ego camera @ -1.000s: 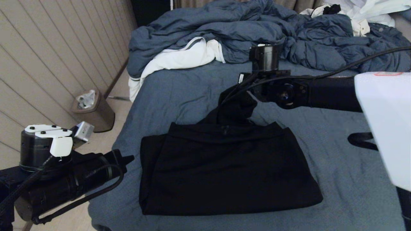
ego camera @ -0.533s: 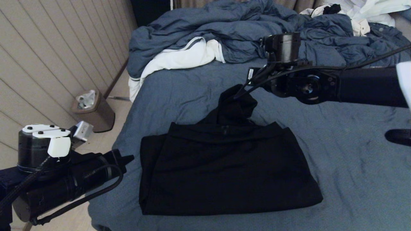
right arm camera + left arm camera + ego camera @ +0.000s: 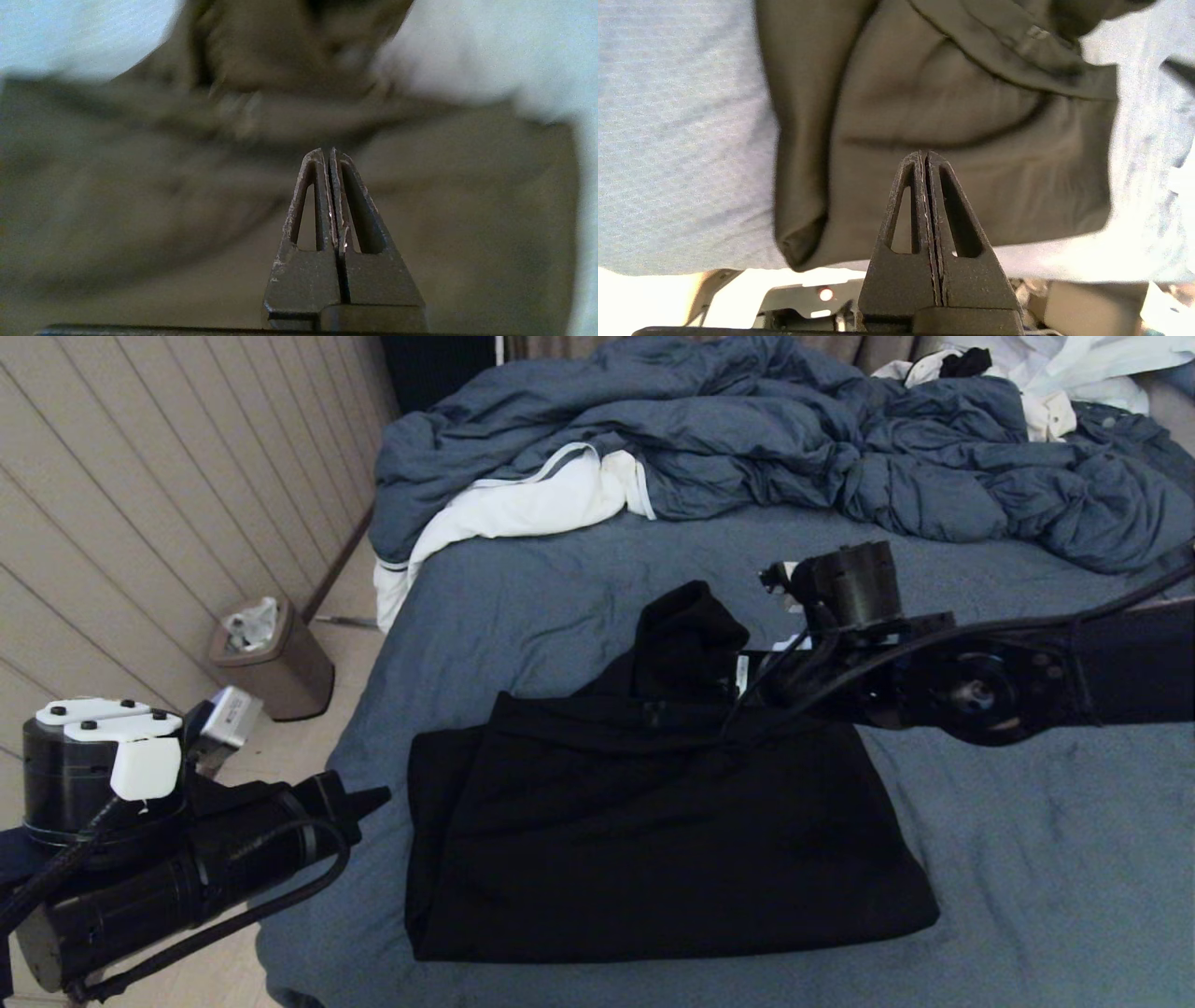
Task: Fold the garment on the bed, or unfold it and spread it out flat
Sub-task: Unfold the black sweatshirt
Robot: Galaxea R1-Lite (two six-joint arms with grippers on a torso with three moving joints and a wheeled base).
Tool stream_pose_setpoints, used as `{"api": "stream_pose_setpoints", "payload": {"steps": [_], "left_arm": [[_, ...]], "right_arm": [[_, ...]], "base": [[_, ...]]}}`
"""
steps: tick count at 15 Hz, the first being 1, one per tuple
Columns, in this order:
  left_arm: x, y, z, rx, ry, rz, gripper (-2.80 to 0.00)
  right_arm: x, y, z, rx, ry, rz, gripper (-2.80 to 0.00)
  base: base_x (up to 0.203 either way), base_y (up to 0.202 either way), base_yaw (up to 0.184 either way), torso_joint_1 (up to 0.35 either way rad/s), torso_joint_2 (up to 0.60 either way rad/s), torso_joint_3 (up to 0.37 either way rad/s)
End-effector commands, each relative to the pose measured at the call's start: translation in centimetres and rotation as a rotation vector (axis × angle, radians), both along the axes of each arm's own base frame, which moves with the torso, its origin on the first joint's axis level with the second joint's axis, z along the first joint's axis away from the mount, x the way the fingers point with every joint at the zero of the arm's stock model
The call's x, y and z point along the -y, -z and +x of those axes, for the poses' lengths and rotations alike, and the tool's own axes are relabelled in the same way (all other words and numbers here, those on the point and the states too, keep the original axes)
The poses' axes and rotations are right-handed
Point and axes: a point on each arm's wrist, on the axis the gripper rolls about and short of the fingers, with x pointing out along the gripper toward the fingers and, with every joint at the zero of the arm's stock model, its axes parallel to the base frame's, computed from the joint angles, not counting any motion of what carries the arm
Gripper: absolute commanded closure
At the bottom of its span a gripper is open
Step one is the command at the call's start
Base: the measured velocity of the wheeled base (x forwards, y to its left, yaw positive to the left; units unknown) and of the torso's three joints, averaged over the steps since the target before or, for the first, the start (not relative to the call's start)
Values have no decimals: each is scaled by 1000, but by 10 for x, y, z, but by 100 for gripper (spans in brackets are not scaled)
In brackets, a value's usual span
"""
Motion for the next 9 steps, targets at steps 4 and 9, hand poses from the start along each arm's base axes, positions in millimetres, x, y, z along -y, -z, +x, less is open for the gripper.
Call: {"api": "stream_pose_setpoints", "payload": {"steps": [4,9], "left_arm": [[-2,-3,-5,13,6,-13,0],[-1,-3,-6,-2,20,-44,0]], "right_arm": [[19,-11,-58,-81,-62,207,0],[31,-52,-83,26,-21,433,0]], "base": [[0,0,0,0,0,0],[0,0,0,0,0,0]]}}
